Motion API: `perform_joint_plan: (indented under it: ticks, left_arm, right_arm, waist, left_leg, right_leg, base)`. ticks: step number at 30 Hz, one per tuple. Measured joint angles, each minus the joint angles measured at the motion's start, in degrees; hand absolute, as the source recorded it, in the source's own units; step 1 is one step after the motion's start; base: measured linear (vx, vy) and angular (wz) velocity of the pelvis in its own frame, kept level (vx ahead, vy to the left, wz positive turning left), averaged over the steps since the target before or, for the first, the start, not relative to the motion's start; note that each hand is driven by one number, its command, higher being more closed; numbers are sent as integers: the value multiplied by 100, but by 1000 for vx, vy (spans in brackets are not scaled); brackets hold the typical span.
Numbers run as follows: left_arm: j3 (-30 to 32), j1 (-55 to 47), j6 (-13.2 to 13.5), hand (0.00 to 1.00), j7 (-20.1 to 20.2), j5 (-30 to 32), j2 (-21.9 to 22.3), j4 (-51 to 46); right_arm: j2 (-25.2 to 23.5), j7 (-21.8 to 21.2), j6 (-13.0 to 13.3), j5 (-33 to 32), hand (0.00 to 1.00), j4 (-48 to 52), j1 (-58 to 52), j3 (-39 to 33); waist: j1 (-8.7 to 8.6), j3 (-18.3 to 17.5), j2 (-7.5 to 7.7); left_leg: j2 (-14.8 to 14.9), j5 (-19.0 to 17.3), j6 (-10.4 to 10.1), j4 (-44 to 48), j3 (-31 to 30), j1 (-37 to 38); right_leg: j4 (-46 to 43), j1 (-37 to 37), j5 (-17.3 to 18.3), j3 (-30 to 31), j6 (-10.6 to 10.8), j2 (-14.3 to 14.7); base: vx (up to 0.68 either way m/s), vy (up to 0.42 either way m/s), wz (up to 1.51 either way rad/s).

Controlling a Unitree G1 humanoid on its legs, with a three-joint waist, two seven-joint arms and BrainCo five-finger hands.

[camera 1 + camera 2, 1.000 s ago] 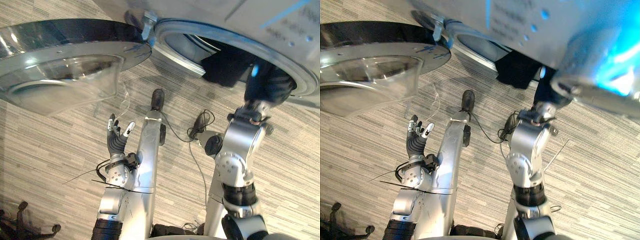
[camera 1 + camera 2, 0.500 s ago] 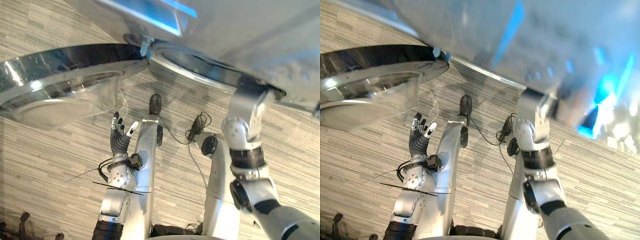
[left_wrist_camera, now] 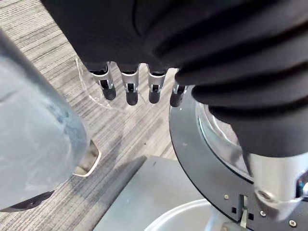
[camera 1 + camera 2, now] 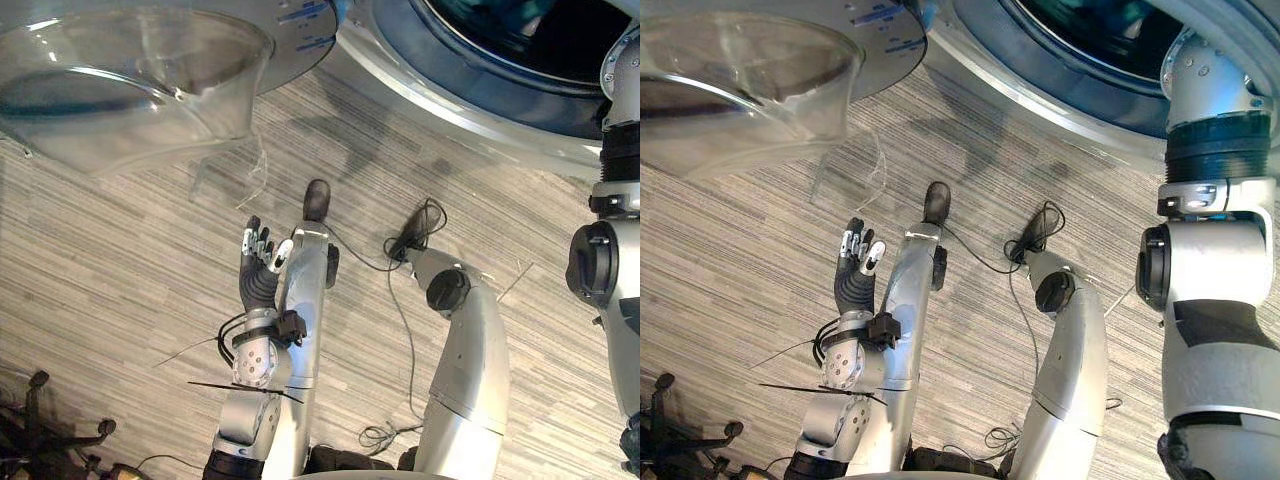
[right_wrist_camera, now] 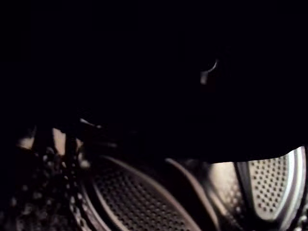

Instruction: Pick up the laundry basket with both hands and put the clothes into the washing machine.

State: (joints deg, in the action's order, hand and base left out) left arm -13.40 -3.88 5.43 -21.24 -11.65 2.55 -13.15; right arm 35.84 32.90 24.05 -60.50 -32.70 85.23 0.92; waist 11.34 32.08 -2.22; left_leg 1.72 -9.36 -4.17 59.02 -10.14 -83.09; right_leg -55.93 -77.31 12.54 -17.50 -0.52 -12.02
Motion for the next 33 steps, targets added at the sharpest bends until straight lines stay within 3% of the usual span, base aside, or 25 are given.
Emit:
perform_joint_plan:
  ticks: [4,6,8,11,16,21,24,28,33]
  left_arm:
    - [-1,-11,32,0,13,-6,-69,-39]
    - [5,-20,83,0,49,-16,-128,-52]
    - [3,-31,130,0,161,-79,-217,-50]
    - [4,-70,151,0,244,-121,-339,-51]
    - [0,-167,102,0,445,-118,-407,55]
    - [2,-188,56,0,731,-97,-502,303]
    - [13,-181,56,0,750,-89,-503,450]
    - [109,-144,57,0,739,11,-495,698]
    - [265,-45,-43,0,732,114,-478,1163]
  right_arm:
    - [57,-63,-104,222,0,1,0,163]
    - [153,-266,-469,635,0,-30,3,600]
    - [271,-684,-1046,1434,0,-52,12,1318]
    - [304,-1197,-1533,2307,0,-285,27,1965]
    - [317,-2017,-1998,3537,0,-489,-402,2754]
    - [278,-2784,-2190,4311,0,-330,-1432,3377]
    - [269,-2929,-2190,4426,0,17,-2109,3245]
    - [-37,-2853,-2183,4047,0,812,-3260,2318]
    - [-692,-2639,-1941,3524,0,2323,-5039,1109]
  waist:
    - [0,0,0]
    - [-1,0,0]
    - [-18,0,1]
    - [-100,-1,3]
    - [-142,-3,6]
    - [-157,-19,22]
    - [-172,-27,38]
    - [-262,-37,56]
    - [-404,-75,142]
  left_leg:
    - [47,-3,5,78,36,-47]
    - [117,-27,44,114,96,-71]
    - [209,-47,74,104,155,-72]
    - [223,-55,87,109,187,-50]
    - [240,-67,129,102,241,170]
    - [322,-156,132,-91,289,503]
    - [335,-156,133,-231,367,682]
    - [393,-152,178,-328,419,961]
    - [432,-173,213,-664,617,1618]
  right_leg:
    - [17,-29,-147,16,-33,18]
    - [40,-50,-168,27,0,39]
    - [133,-51,-204,43,59,102]
    - [117,-43,-212,59,67,98]
    - [102,115,-327,113,19,110]
    - [323,418,-315,123,5,208]
    - [438,544,-322,165,16,213]
    - [603,819,-348,199,54,292]
    - [927,1372,-384,327,101,336]
  base:
    - [20,59,-6]
    - [22,73,-23]
    - [15,74,-27]
    - [20,58,-5]
    - [26,23,2]
    - [21,18,-3]
    - [5,9,-2]
    - [29,17,-4]
    - [54,23,-4]
